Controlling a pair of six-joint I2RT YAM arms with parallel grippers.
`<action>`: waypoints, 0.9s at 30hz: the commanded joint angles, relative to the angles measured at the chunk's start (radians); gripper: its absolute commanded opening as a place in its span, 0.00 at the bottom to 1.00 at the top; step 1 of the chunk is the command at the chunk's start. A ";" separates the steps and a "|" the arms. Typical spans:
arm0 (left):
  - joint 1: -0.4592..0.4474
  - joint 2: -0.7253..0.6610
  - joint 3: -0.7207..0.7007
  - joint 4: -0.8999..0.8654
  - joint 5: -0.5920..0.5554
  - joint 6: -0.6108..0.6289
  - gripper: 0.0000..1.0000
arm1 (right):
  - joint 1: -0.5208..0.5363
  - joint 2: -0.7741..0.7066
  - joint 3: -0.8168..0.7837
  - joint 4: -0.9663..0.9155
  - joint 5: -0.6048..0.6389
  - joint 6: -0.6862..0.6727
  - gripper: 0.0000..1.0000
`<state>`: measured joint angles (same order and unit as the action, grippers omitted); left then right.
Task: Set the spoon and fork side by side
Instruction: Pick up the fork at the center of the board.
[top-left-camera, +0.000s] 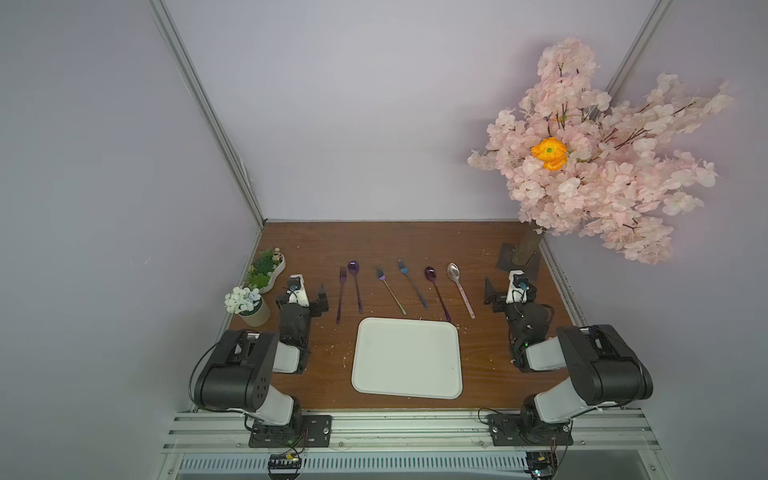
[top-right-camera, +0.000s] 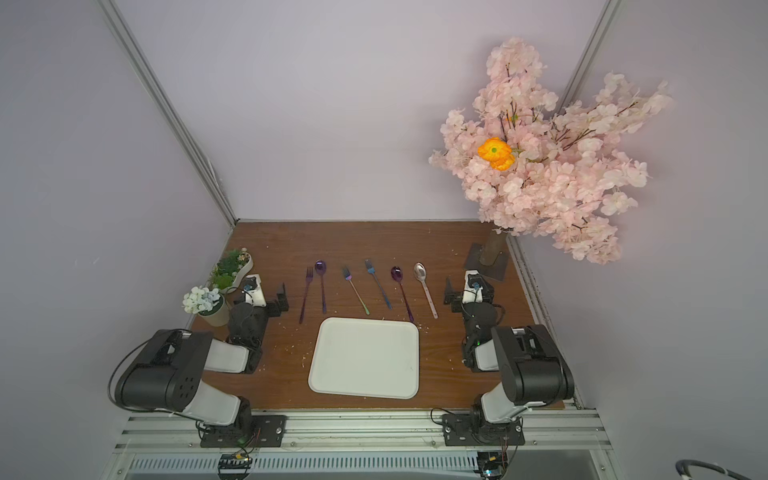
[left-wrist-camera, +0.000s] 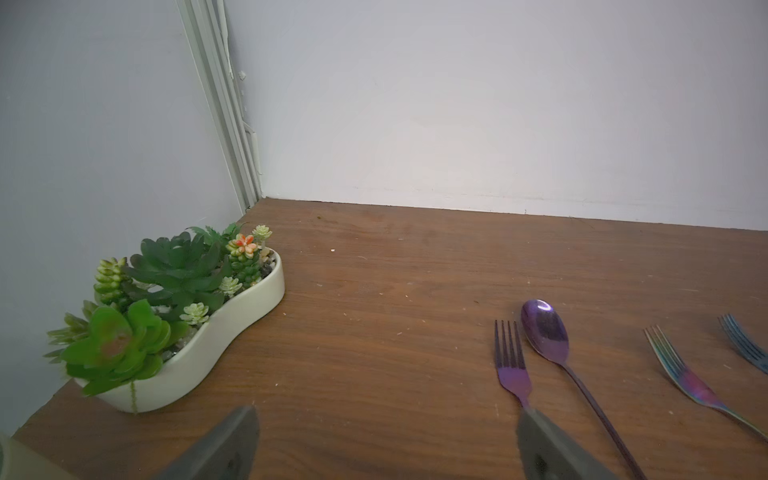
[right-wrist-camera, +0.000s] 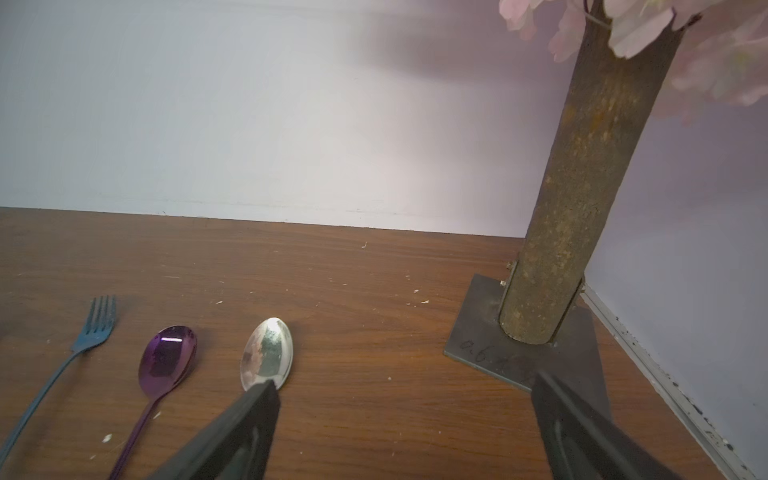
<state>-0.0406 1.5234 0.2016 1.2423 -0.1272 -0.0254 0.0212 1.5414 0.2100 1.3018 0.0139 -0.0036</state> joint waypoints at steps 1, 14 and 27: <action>0.010 0.007 0.013 0.020 -0.005 0.000 0.99 | -0.001 0.003 0.006 0.023 -0.003 0.001 0.99; 0.010 0.006 0.015 0.020 -0.006 0.000 0.99 | -0.001 0.003 0.007 0.022 -0.003 0.001 0.99; 0.010 -0.018 0.022 0.014 -0.013 0.003 0.99 | 0.000 -0.011 -0.010 0.046 0.008 0.009 1.00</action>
<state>-0.0406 1.5227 0.2020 1.2419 -0.1276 -0.0254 0.0212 1.5410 0.2092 1.3033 0.0143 -0.0032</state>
